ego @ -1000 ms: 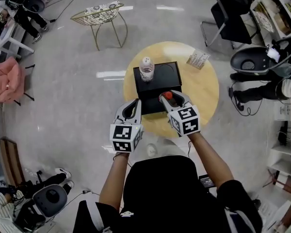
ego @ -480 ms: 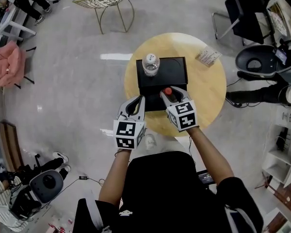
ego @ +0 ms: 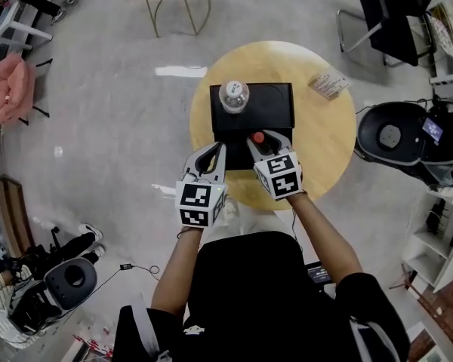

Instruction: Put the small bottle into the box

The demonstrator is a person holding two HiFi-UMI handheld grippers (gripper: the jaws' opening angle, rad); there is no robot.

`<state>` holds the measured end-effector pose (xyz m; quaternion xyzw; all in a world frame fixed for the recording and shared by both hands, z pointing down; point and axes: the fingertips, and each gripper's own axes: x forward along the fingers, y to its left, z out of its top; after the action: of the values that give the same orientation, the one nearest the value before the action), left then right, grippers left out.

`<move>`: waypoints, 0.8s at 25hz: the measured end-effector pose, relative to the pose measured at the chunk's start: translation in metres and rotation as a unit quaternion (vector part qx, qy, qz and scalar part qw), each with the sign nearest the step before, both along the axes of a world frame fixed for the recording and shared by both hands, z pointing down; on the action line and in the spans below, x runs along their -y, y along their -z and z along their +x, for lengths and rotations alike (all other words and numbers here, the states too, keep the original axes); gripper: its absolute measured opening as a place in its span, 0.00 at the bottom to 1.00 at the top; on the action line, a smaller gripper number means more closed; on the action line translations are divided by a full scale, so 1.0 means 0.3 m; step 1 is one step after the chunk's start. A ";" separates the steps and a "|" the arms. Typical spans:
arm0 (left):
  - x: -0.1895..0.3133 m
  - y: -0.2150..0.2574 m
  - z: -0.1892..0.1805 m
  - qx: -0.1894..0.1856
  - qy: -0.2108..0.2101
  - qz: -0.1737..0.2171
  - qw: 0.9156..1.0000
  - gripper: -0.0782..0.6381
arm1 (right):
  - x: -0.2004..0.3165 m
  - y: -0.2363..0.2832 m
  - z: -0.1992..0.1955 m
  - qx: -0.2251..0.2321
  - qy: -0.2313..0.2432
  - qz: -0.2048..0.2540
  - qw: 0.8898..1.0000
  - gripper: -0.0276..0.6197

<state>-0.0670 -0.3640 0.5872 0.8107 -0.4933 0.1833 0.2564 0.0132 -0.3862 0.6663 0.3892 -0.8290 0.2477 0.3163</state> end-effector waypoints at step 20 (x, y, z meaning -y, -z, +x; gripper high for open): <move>0.004 -0.054 0.005 -0.007 0.004 -0.014 1.000 0.13 | -0.009 -0.061 -0.008 -0.028 0.012 0.011 0.999 0.26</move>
<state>-0.0655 -0.3653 0.6035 0.8066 -0.4918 0.1832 0.2719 0.0108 -0.3834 0.6847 0.3892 -0.8271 0.2235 0.3382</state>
